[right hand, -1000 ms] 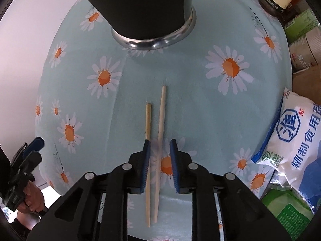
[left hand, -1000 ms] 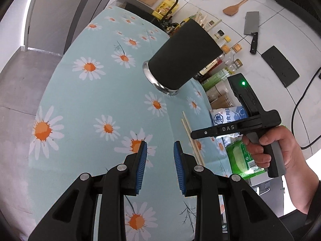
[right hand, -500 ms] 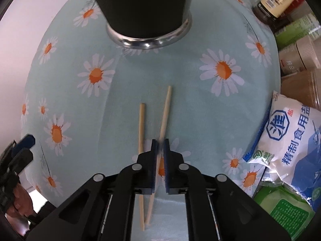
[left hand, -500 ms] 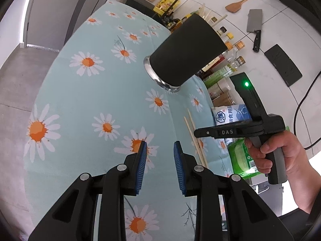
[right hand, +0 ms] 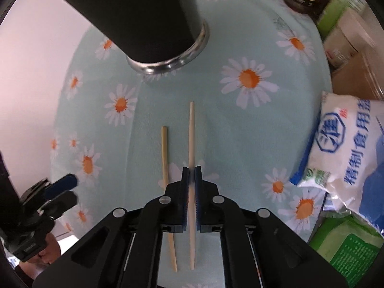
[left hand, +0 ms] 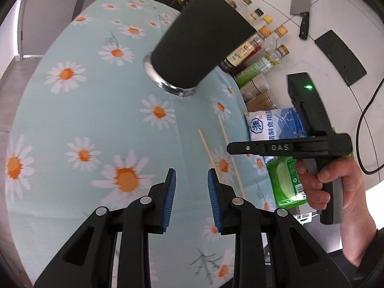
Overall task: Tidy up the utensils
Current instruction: 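Grasp the last wooden chopstick with the left gripper while the right gripper holds its chopstick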
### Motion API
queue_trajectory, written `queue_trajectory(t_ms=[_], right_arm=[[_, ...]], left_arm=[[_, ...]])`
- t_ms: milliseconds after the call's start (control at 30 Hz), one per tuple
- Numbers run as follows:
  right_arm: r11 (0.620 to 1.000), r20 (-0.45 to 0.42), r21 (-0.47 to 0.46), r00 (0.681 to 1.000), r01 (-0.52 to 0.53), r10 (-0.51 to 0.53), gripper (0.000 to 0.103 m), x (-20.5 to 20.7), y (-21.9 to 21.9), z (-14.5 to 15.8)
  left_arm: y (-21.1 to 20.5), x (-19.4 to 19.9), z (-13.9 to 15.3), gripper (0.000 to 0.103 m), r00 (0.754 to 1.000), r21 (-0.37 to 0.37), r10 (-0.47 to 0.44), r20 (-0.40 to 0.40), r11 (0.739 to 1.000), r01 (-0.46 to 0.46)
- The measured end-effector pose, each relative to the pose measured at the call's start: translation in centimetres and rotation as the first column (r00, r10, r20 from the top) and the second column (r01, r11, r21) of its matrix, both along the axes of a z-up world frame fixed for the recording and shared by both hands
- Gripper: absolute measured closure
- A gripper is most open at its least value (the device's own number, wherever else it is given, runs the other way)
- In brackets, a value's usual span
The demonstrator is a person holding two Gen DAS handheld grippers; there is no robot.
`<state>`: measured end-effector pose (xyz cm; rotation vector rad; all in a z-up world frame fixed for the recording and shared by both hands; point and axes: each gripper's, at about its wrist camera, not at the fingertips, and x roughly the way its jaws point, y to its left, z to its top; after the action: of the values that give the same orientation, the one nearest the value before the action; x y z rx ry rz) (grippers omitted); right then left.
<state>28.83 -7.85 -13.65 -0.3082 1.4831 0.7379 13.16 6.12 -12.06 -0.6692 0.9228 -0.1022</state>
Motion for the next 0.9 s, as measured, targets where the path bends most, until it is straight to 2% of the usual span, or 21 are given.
queue_trajectory(t_ms=[200, 367, 500, 600, 833, 900], right_arm=[[0.986, 0.005, 0.164, 1.000, 0.027, -0.028, 0.098, 0.5, -4.6, 3.3], [0.970, -0.013, 0.241, 1.000, 0.023, -0.020, 0.097, 0.5, -6.2, 4.1], [0.955, -0.038, 0.295, 0.999, 0.014, -0.003, 0.097, 1.0, -7.6, 4.7], [0.949, -0.027, 0.316, 0.999, -0.008, 0.018, 0.098, 0.9, -8.4, 5.1], [0.939, -0.011, 0.341, 0.999, -0.036, 0.043, 0.098, 1.4, -9.5, 5.6], [0.937, -0.009, 0.348, 0.999, -0.040, 0.046, 0.098, 1.2, -9.6, 5.9]], left_arm=[[-2.3, 3.1, 0.2, 0.077, 0.996, -0.008, -0.020, -0.092, 1.000, 0.020], [-4.3, 6.1, -0.6, 0.077, 0.976, 0.012, -0.011, -0.218, 1.000, 0.014], [-5.9, 7.8, -1.0, 0.077, 0.953, 0.063, 0.001, -0.302, 0.998, 0.019], [-7.1, 9.2, -1.6, 0.077, 0.919, 0.122, 0.017, -0.393, 0.992, 0.034], [-8.5, 11.4, -2.8, 0.079, 0.870, 0.218, 0.069, -0.488, 0.975, 0.045], [-8.7, 11.7, -3.3, 0.087, 0.861, 0.239, 0.086, -0.501, 0.970, 0.042]])
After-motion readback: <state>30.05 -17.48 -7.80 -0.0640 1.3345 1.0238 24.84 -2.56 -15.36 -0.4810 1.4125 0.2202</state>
